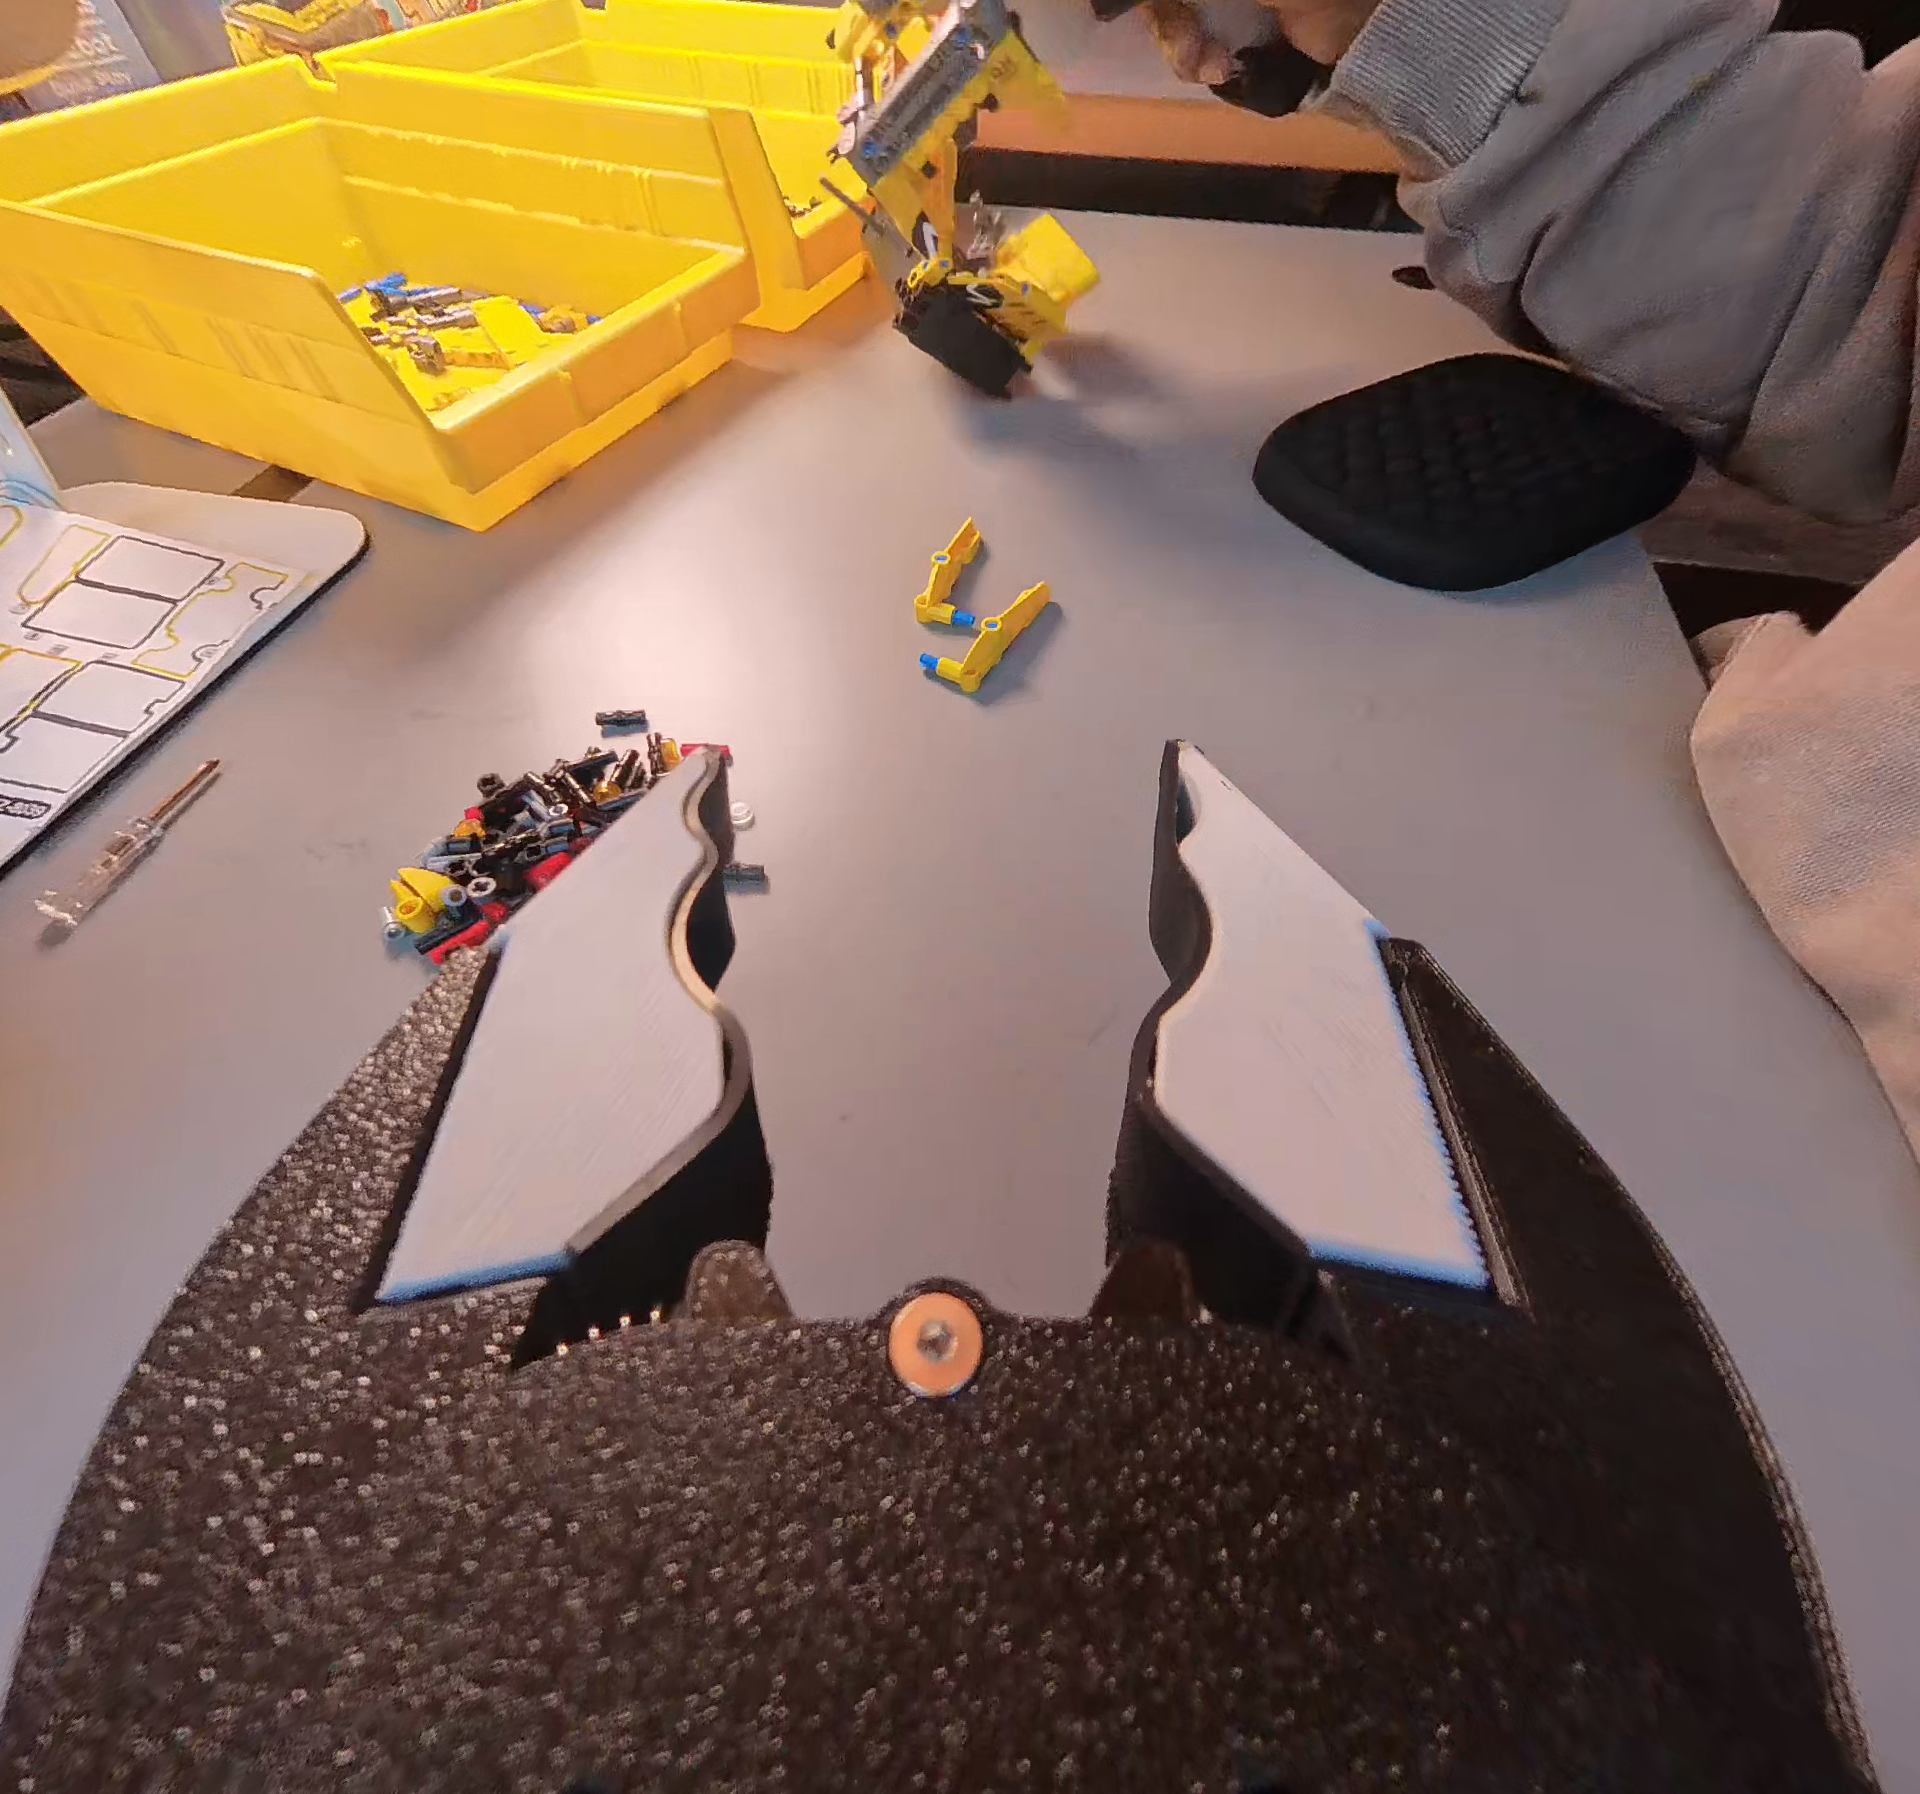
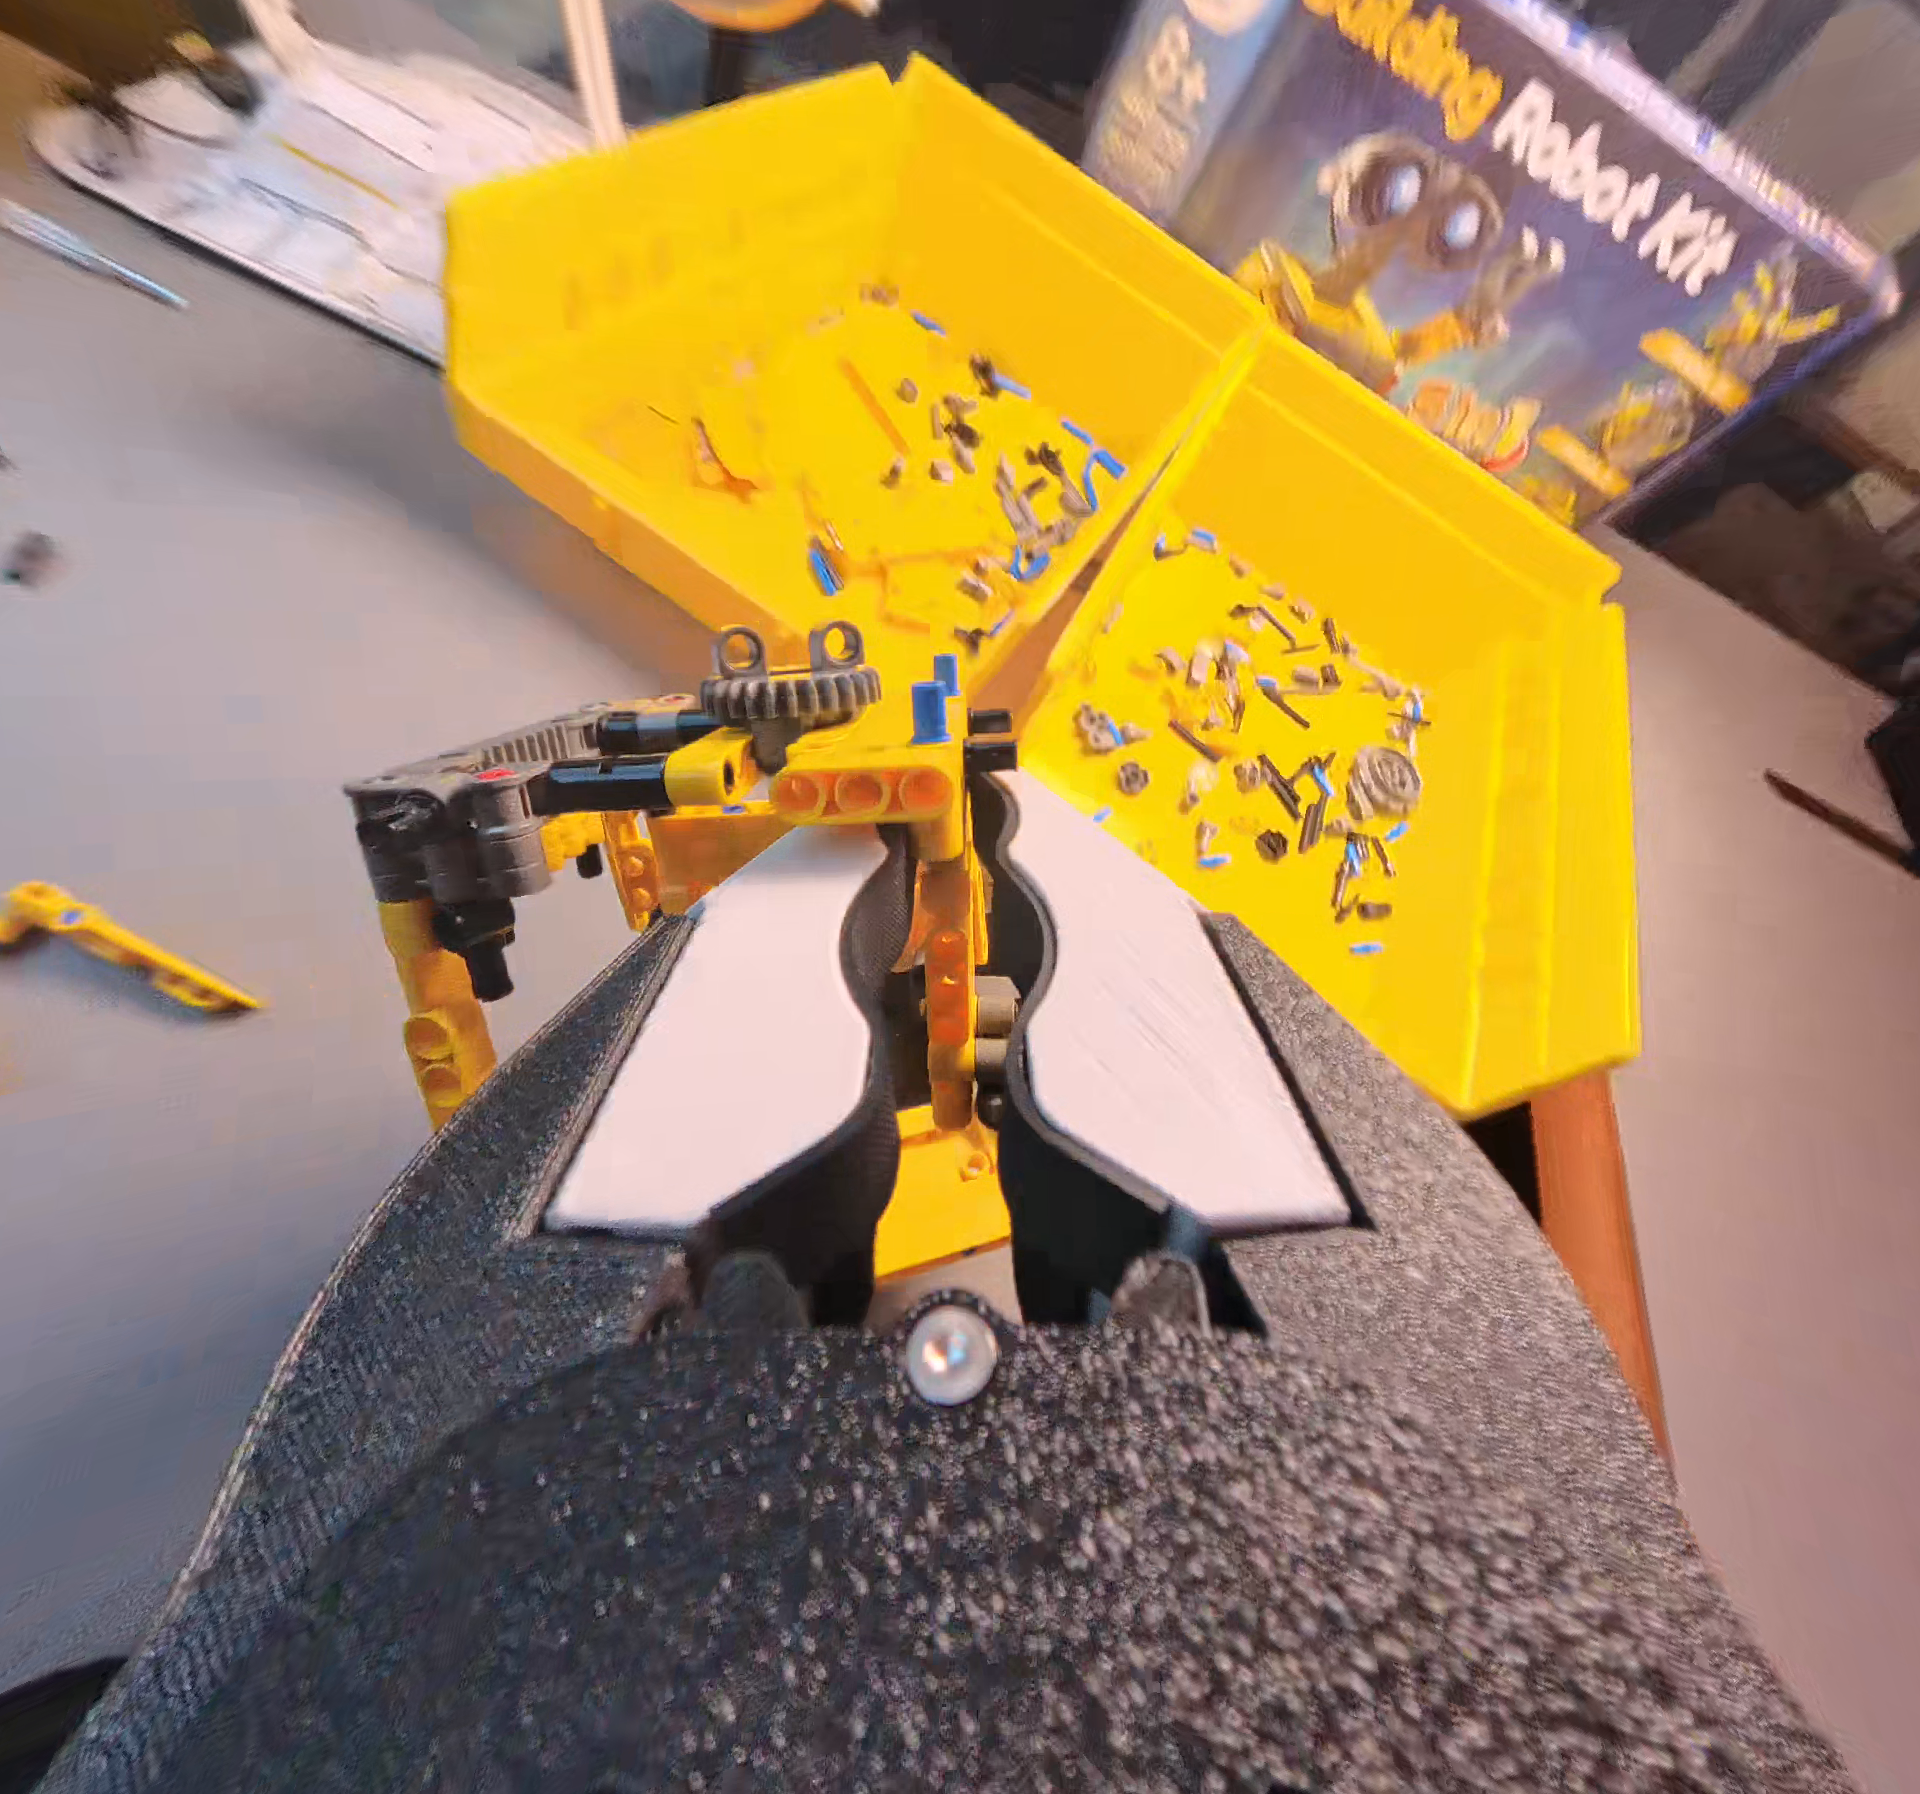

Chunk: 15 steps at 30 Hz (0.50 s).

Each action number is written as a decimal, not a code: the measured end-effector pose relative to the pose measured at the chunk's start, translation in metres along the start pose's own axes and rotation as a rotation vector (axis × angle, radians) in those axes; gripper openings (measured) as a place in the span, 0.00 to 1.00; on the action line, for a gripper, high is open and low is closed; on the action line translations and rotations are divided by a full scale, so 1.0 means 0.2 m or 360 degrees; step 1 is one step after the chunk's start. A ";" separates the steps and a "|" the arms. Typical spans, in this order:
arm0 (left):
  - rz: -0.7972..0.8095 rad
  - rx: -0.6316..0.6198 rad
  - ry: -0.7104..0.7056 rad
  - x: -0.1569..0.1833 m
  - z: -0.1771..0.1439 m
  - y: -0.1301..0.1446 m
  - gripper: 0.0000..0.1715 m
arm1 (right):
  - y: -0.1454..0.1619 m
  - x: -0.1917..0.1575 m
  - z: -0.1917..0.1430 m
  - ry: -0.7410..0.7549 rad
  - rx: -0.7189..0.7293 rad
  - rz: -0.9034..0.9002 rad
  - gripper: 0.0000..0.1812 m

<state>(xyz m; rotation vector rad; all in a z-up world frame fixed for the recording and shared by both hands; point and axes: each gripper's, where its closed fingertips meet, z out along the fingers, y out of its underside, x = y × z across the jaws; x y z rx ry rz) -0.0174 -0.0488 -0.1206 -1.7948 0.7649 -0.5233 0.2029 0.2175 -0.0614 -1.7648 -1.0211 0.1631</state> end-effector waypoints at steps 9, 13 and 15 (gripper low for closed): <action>-0.0061 -0.0040 0.0008 -0.01 0.03 0.05 0.43 | 0.18 0.21 0.08 -0.0008 -0.0025 0.0212 0.41; -0.0069 -0.0047 -0.0005 -0.02 0.04 0.06 0.41 | -0.06 0.01 -0.15 -0.0233 0.0319 0.0061 0.32; -0.0075 -0.0050 -0.0022 -0.03 0.05 0.07 0.40 | -0.17 -0.32 -0.25 -0.0613 0.0458 -0.0114 0.25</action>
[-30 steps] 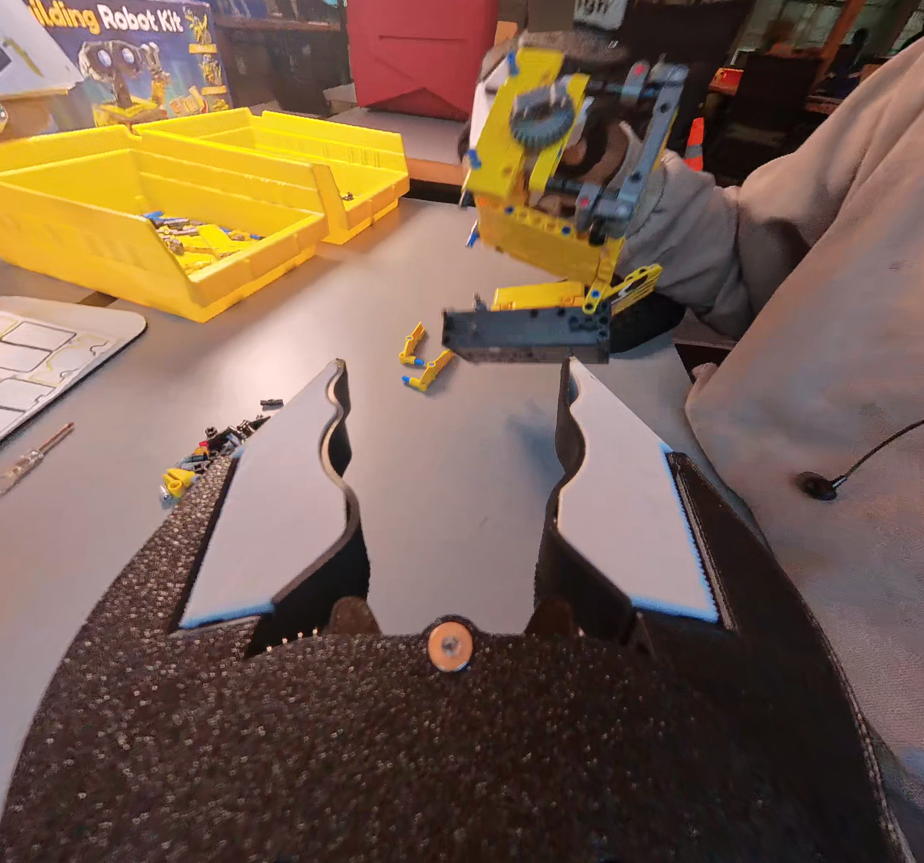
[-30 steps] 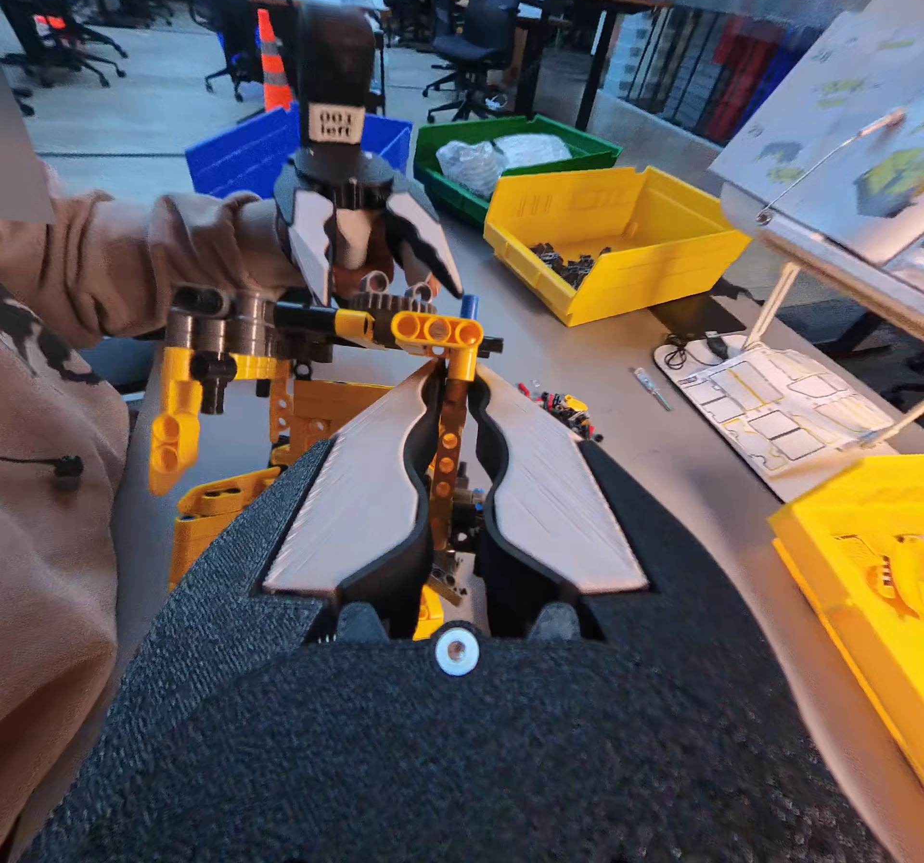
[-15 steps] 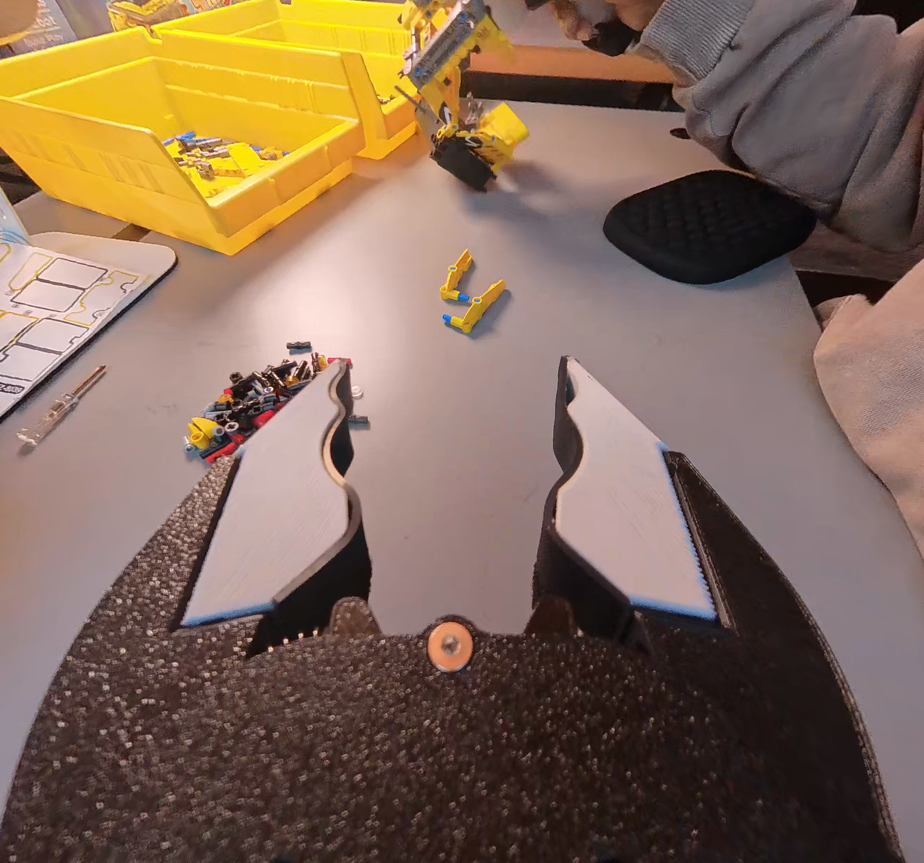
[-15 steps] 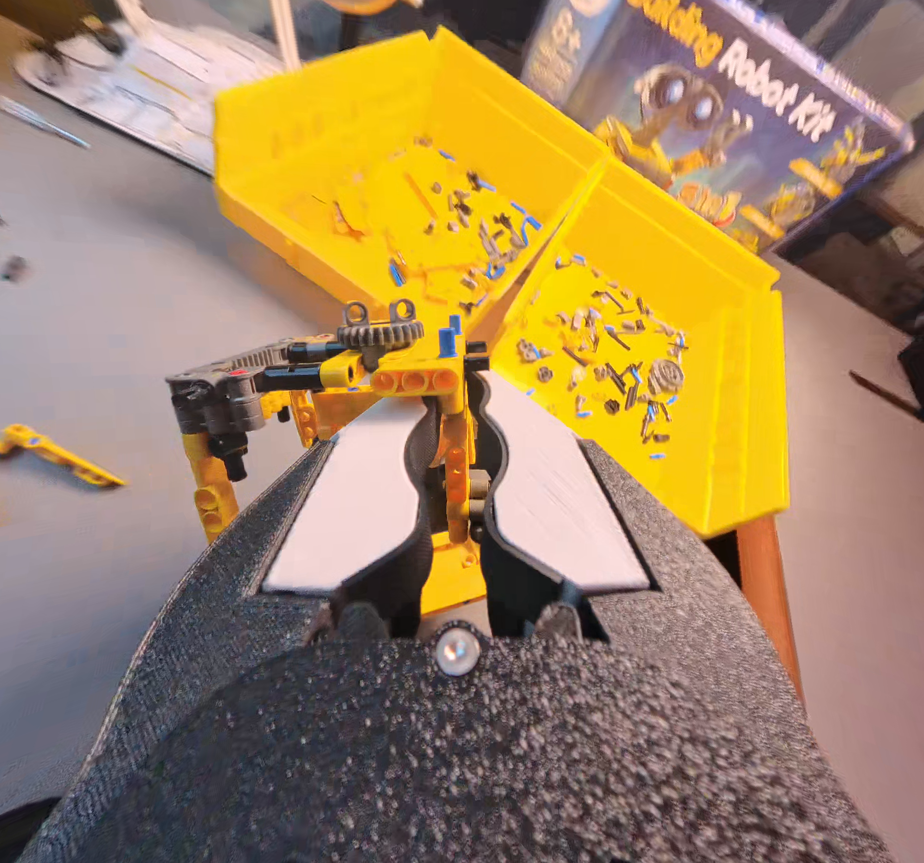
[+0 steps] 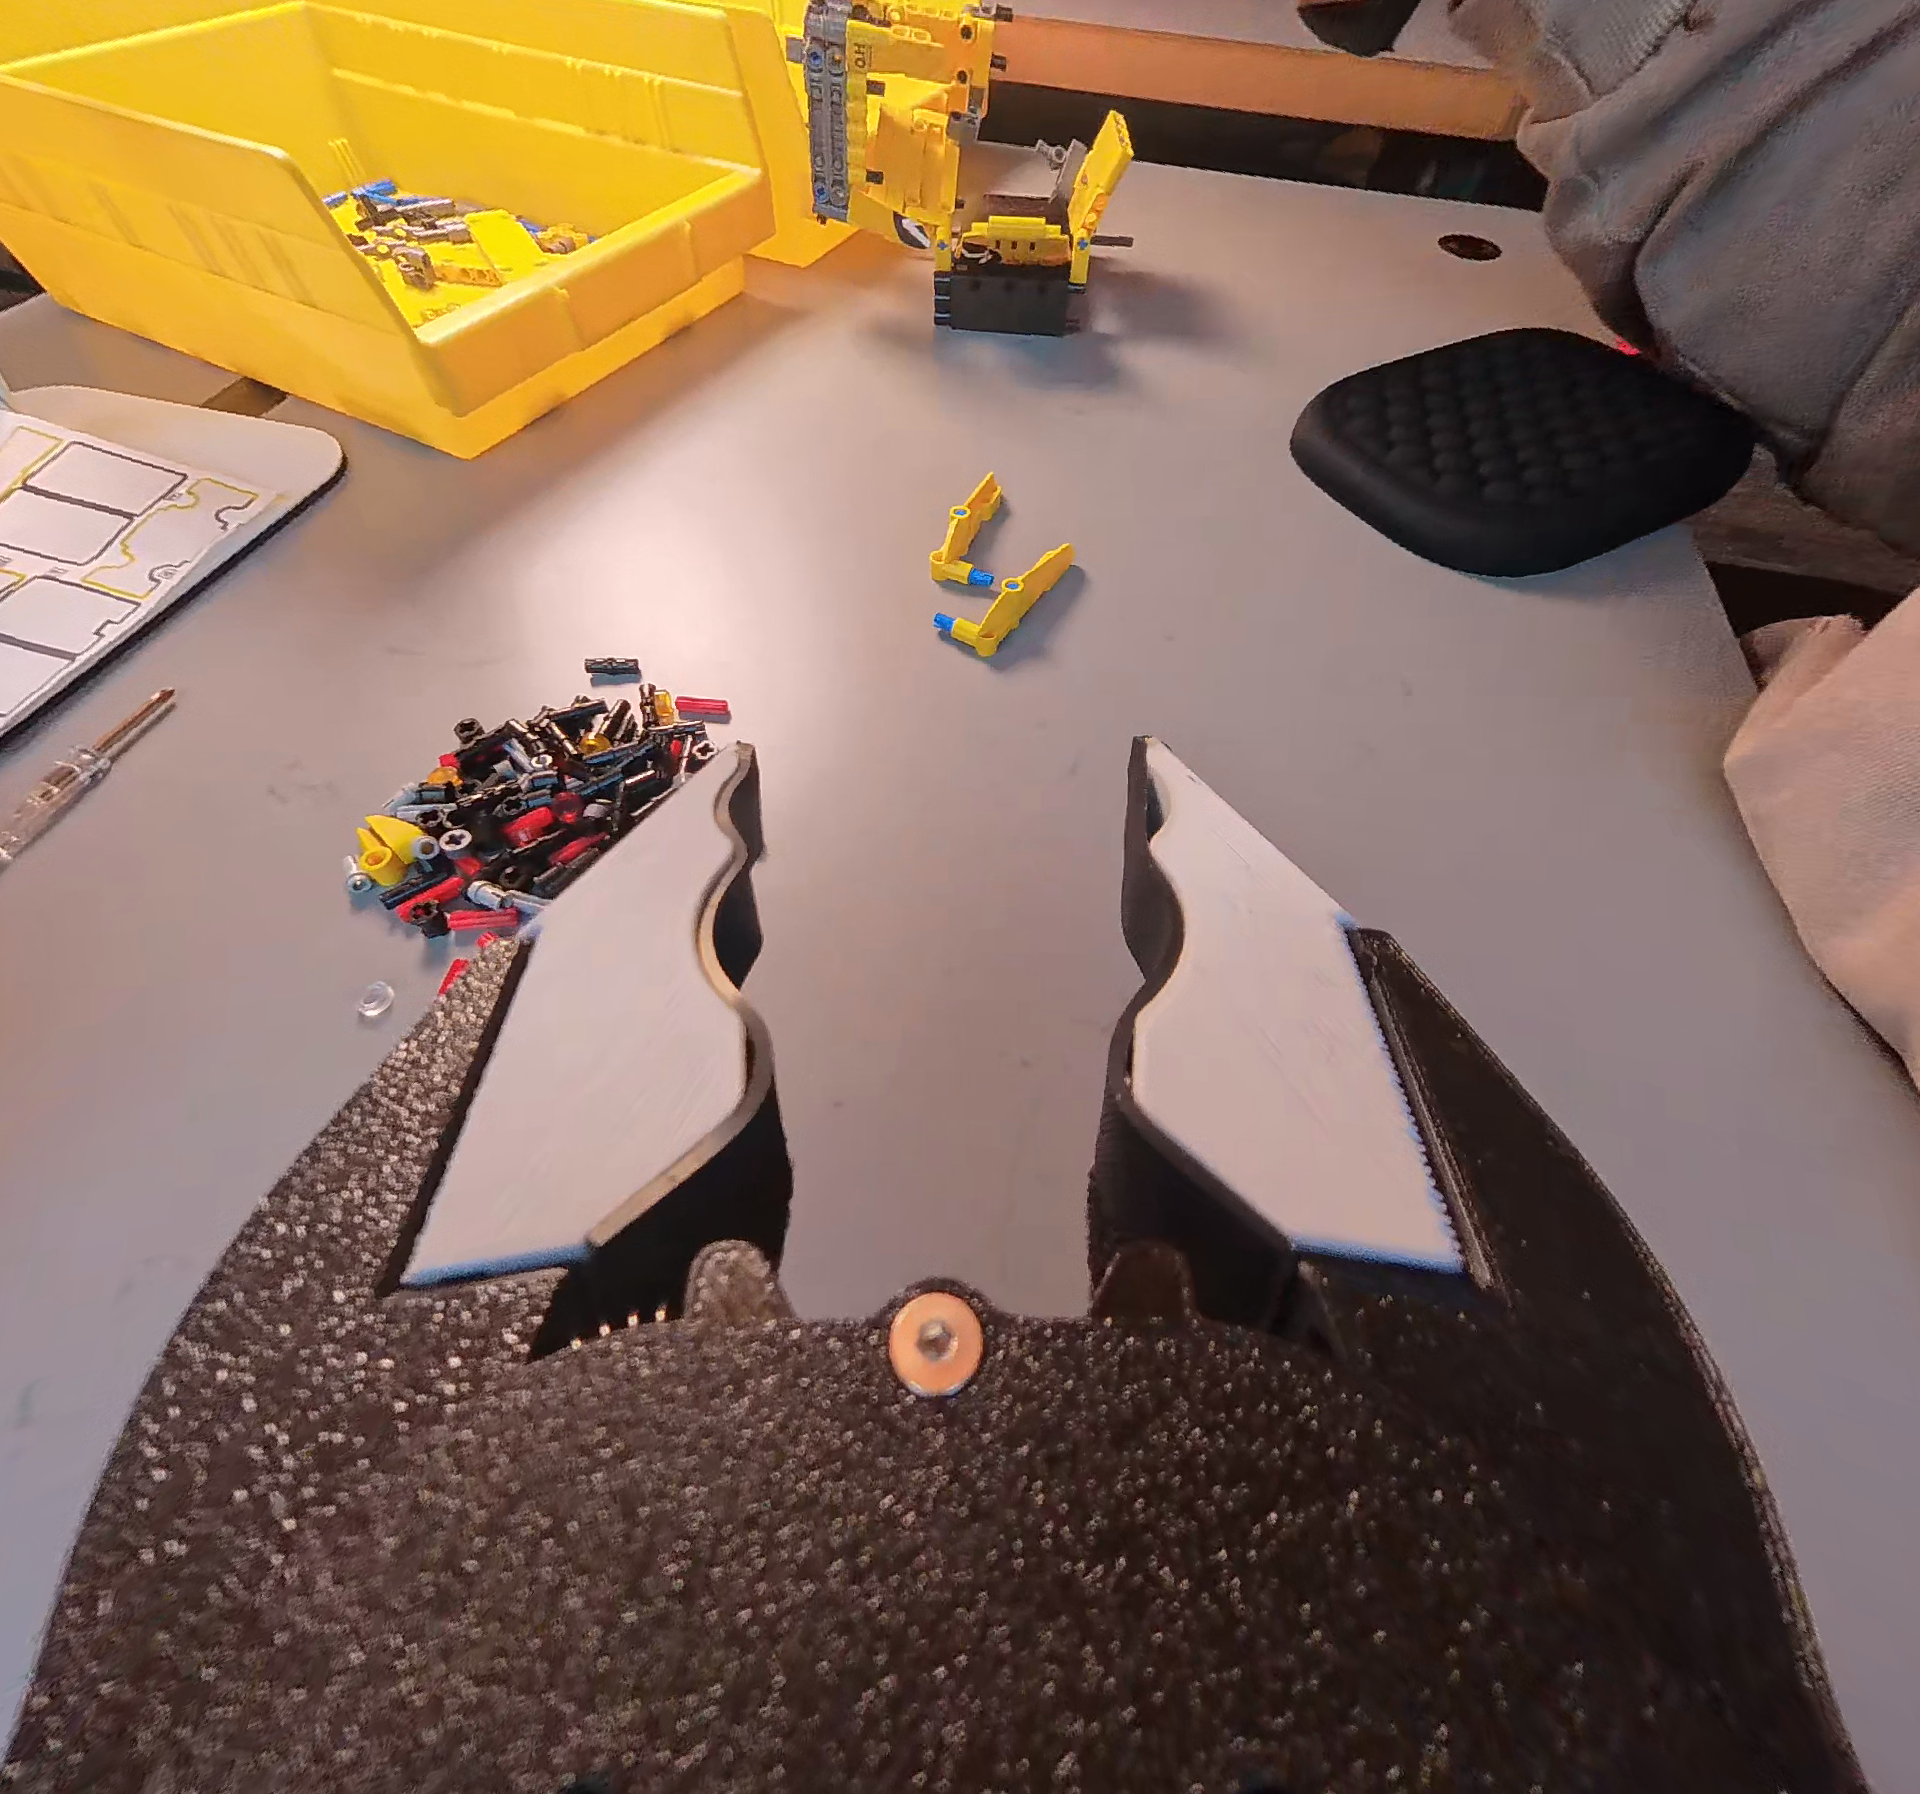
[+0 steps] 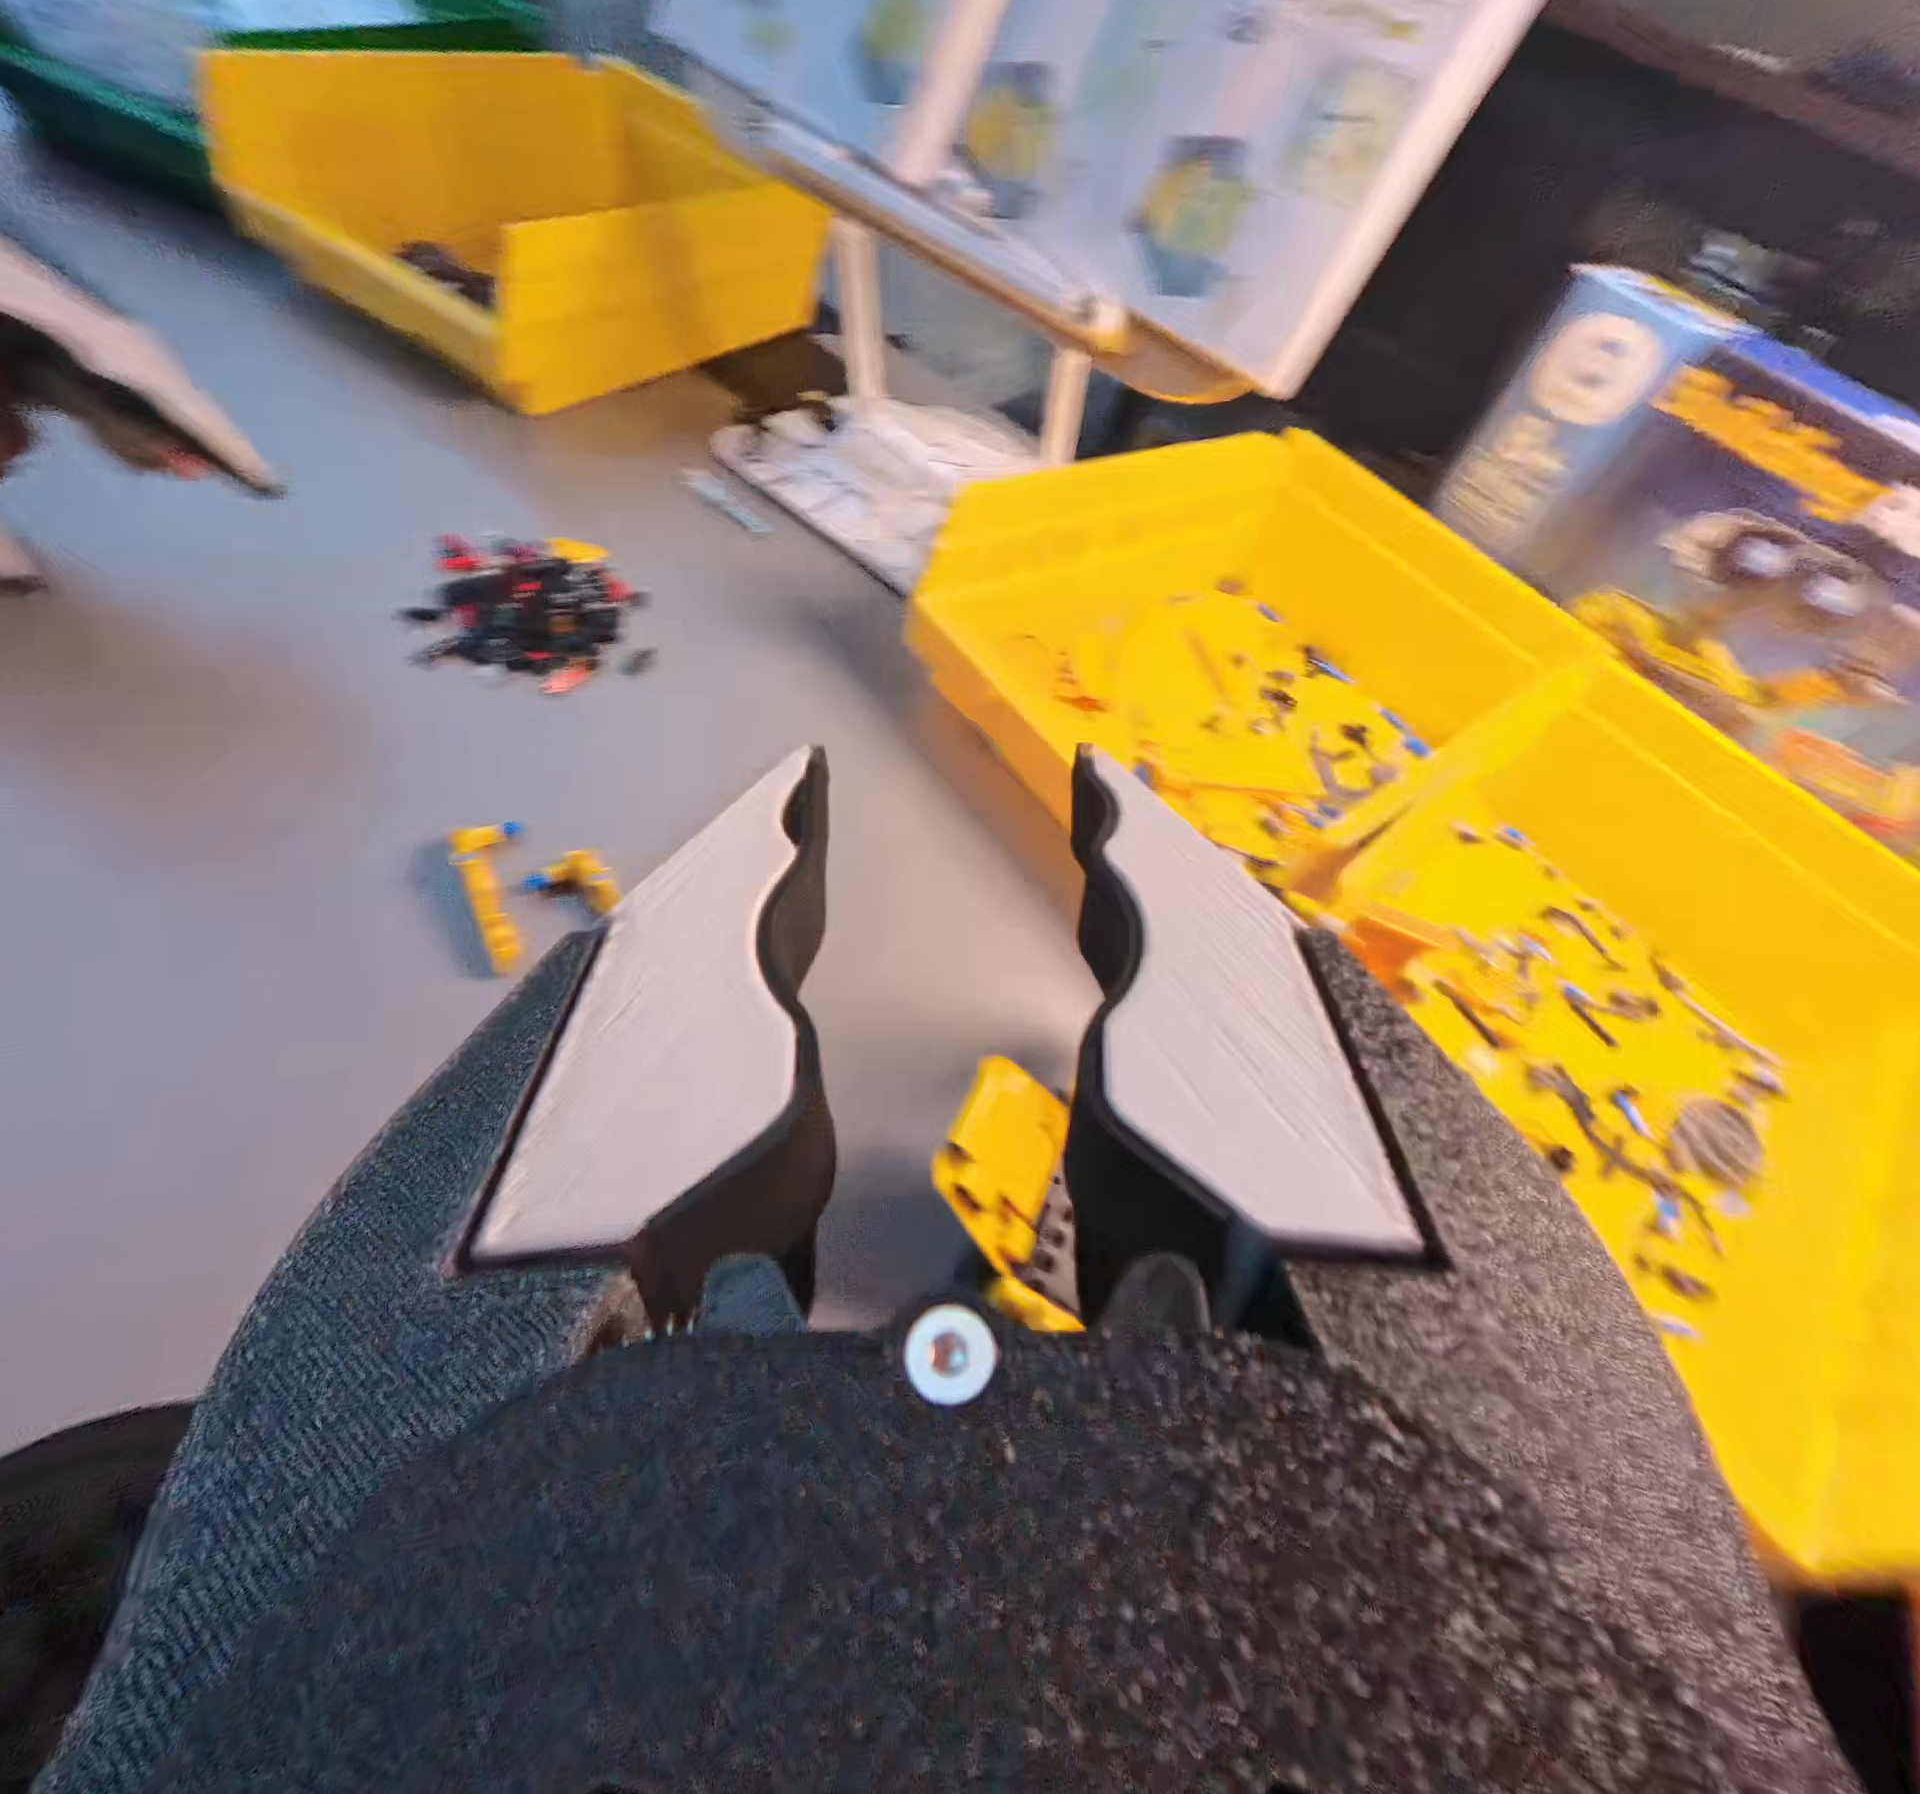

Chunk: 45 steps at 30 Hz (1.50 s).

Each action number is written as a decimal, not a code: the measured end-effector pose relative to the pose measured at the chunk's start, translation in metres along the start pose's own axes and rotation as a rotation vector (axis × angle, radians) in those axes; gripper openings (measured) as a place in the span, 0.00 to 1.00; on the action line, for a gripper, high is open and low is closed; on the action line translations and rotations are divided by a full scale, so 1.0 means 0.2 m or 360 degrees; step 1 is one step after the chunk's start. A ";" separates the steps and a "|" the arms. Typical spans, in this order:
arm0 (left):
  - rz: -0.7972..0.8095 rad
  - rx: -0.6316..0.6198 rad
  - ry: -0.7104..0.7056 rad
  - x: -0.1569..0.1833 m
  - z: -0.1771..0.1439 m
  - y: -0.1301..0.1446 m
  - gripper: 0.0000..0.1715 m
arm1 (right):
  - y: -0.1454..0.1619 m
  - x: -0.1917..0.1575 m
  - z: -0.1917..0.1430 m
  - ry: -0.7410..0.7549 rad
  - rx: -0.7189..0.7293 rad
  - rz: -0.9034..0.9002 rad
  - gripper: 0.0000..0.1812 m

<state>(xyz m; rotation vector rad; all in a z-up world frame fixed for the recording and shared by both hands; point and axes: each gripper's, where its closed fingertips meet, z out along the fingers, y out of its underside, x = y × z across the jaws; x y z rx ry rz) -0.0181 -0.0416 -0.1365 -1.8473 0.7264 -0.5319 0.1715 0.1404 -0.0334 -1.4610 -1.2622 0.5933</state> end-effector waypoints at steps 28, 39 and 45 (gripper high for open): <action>-0.0149 0.0026 -0.0074 -0.03 0.04 0.00 0.25 | 0.31 -1.03 0.55 -0.0885 -0.0484 -0.0633 0.04; -0.0730 0.0292 0.0068 -0.08 0.02 -0.07 0.26 | -0.02 -1.11 0.65 -0.0739 -0.0030 -0.0655 0.04; -0.0855 0.0533 0.0199 -0.04 -0.02 -0.20 0.12 | -0.14 -1.13 0.61 -0.0609 0.0318 -0.0618 0.03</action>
